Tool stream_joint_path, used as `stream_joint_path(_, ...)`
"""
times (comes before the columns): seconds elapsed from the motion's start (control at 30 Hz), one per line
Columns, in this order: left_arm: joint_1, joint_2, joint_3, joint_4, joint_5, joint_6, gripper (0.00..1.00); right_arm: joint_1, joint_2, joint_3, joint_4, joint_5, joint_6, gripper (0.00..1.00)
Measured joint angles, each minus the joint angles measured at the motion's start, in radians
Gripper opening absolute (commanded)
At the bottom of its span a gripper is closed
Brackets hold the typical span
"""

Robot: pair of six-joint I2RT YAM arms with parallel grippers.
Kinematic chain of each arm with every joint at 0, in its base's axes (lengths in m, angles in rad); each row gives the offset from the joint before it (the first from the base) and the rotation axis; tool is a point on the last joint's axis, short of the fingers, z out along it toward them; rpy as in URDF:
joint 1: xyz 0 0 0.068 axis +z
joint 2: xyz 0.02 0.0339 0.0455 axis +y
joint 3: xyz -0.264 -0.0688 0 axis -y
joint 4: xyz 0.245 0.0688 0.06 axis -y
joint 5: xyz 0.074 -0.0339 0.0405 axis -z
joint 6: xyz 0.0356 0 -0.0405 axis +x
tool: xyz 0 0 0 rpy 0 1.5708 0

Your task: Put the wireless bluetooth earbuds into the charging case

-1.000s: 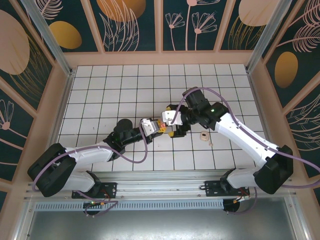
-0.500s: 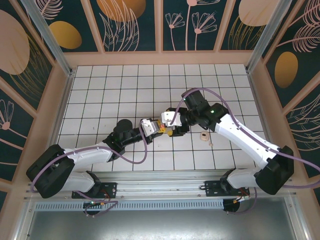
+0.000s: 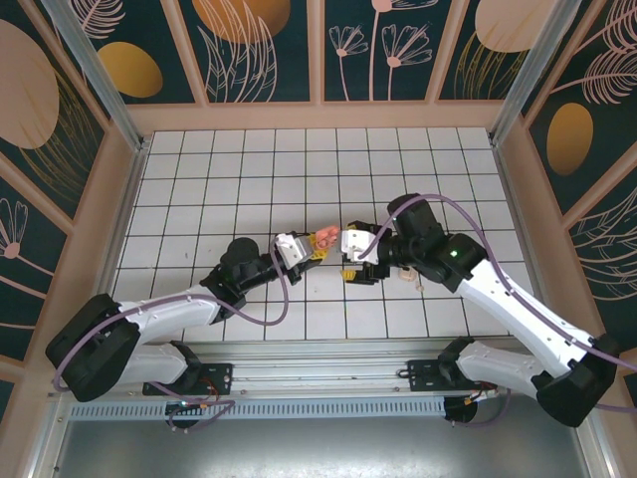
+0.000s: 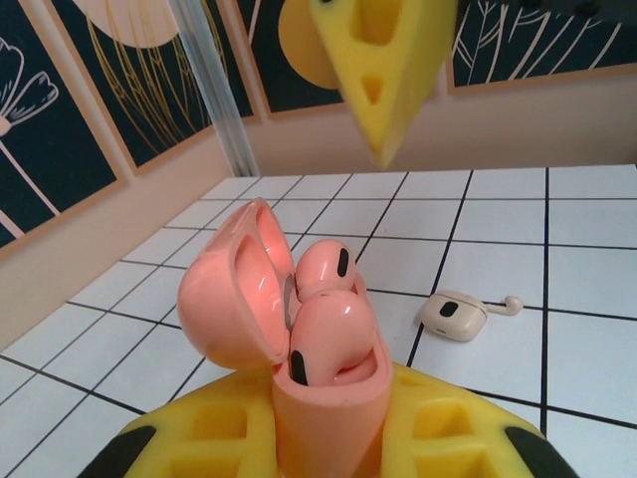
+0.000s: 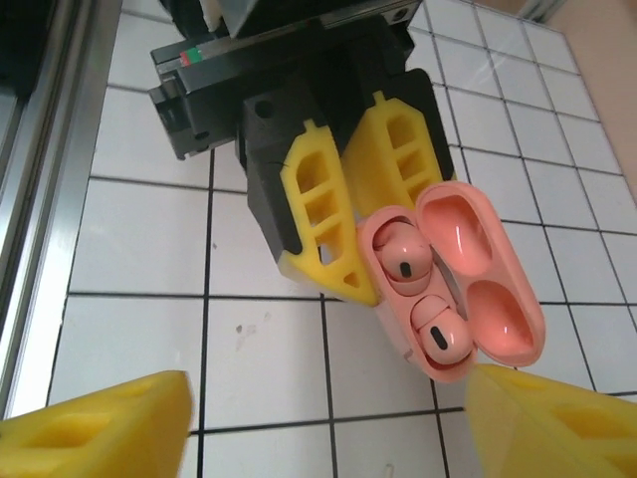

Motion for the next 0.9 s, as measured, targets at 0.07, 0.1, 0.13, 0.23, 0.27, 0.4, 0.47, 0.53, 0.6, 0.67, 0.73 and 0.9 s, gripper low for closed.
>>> stream_joint_path(0.07, 0.0, -0.008, -0.001, 0.002, 0.008, 0.001, 0.07, -0.008, -0.007, -0.009, 0.031, -0.003, 0.007, 0.85)
stream_joint_path(0.1, 0.0, -0.01, -0.001, 0.002, 0.014, 0.001, 0.07, -0.011, -0.002, -0.007, 0.046, -0.005, 0.006, 0.88)
stream_joint_path(0.13, 0.0, -0.011, -0.001, 0.001, 0.021, 0.002, 0.07, -0.014, 0.01, -0.001, 0.053, -0.008, 0.003, 0.9)
stream_joint_path(0.23, 0.0, -0.011, -0.001, -0.01, 0.039, 0.013, 0.07, -0.015, 0.073, 0.033, 0.058, -0.012, -0.014, 0.92)
stream_joint_path(0.27, 0.0, -0.011, -0.001, -0.014, 0.045, 0.014, 0.07, -0.015, 0.089, 0.039, 0.061, -0.012, -0.019, 0.92)
stream_joint_path(0.4, 0.0, -0.011, -0.001, -0.023, 0.06, 0.021, 0.07, -0.015, 0.158, 0.056, 0.061, -0.021, -0.055, 0.91)
stream_joint_path(0.47, 0.0, -0.011, -0.001, -0.023, 0.062, 0.024, 0.07, -0.015, 0.185, 0.07, 0.055, -0.035, -0.068, 0.9)
stream_joint_path(0.53, 0.0, -0.011, -0.001, -0.023, 0.062, 0.027, 0.07, -0.015, 0.207, 0.085, 0.042, -0.046, -0.085, 0.89)
stream_joint_path(0.6, 0.0, -0.011, -0.001, -0.023, 0.061, 0.028, 0.07, -0.015, 0.219, 0.099, 0.025, -0.061, -0.093, 0.85)
stream_joint_path(0.67, 0.0, -0.011, -0.001, -0.023, 0.053, 0.028, 0.07, -0.015, 0.218, 0.102, 0.007, -0.07, -0.102, 0.82)
stream_joint_path(0.73, 0.0, -0.011, -0.001, -0.024, 0.048, 0.028, 0.07, -0.015, 0.216, 0.102, -0.003, -0.074, -0.106, 0.79)
stream_joint_path(0.9, -0.001, -0.01, -0.001, -0.014, 0.042, 0.027, 0.07, -0.019, 0.166, 0.093, -0.014, -0.079, -0.093, 0.7)
